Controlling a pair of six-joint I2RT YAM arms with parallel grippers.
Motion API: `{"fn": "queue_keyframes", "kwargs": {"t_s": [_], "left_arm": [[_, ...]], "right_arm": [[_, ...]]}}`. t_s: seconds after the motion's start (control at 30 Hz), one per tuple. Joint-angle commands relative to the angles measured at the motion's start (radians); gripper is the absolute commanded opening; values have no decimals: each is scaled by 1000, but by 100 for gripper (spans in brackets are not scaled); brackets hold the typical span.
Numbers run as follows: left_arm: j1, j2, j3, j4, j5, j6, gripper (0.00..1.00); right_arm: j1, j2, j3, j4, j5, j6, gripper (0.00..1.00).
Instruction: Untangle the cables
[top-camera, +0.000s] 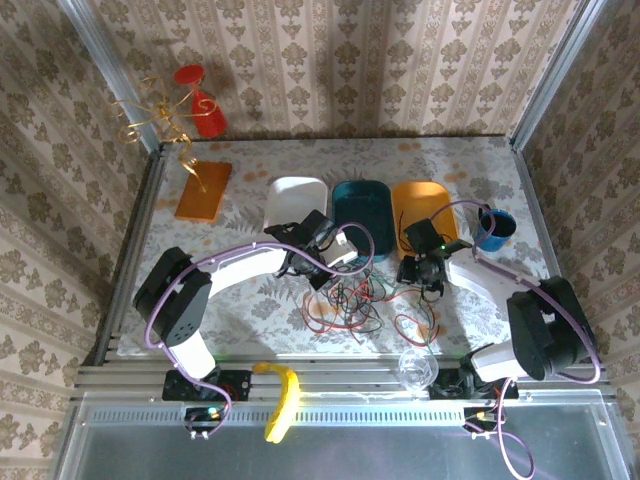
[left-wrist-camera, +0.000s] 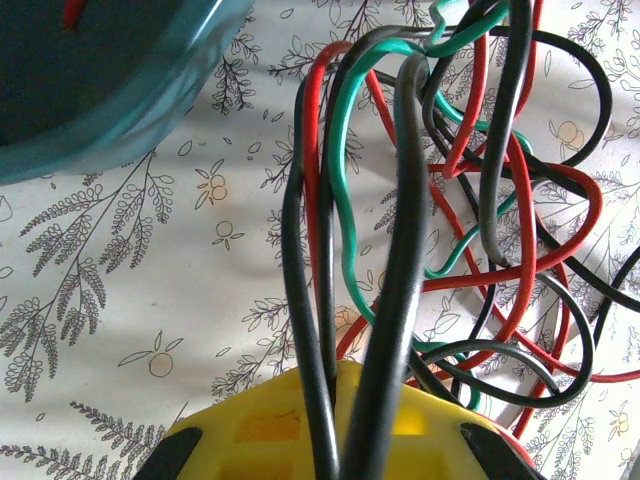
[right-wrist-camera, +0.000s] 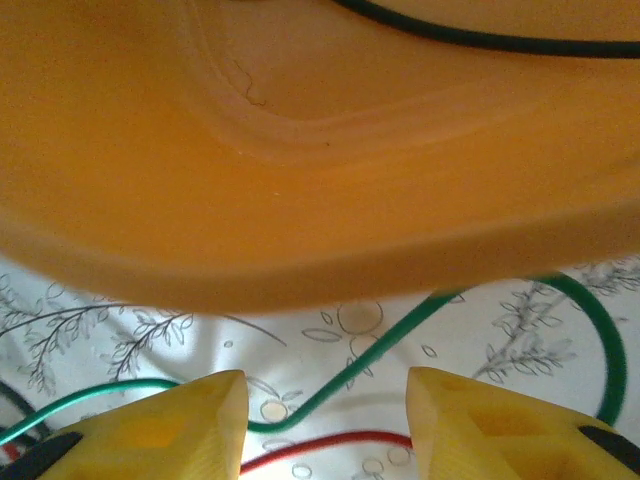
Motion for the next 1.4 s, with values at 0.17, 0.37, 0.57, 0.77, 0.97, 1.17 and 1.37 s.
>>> {"fn": "queue_keyframes", "kwargs": {"t_s": [0.17,0.37,0.57,0.77,0.97,1.17,1.37], "left_arm": [[-6,-14,18,-22,0,18,0],[-6,-23,3,-19,-9,15,0],[0,-25,-9,-27,-28,21,0],[17,-34,-27,-33,-34,29,0],[29,-43,-33,-46,-42,35,0],[34,-56,-41,-55,-33,42,0],[-16,-18,43,-64,-19,56,0]], "right_arm": [[-2,84,23,69,-7,31,8],[18,-31,-15,-2,127,69,0],[90,-251,-61,-168,355,158,0],[96,-372,-77,-276,596,212,0],[87,-353,-4,-308,694,174,0],[181,-293,67,-353,814,196,0],[335,-148,163,-223,819,189,0]]}}
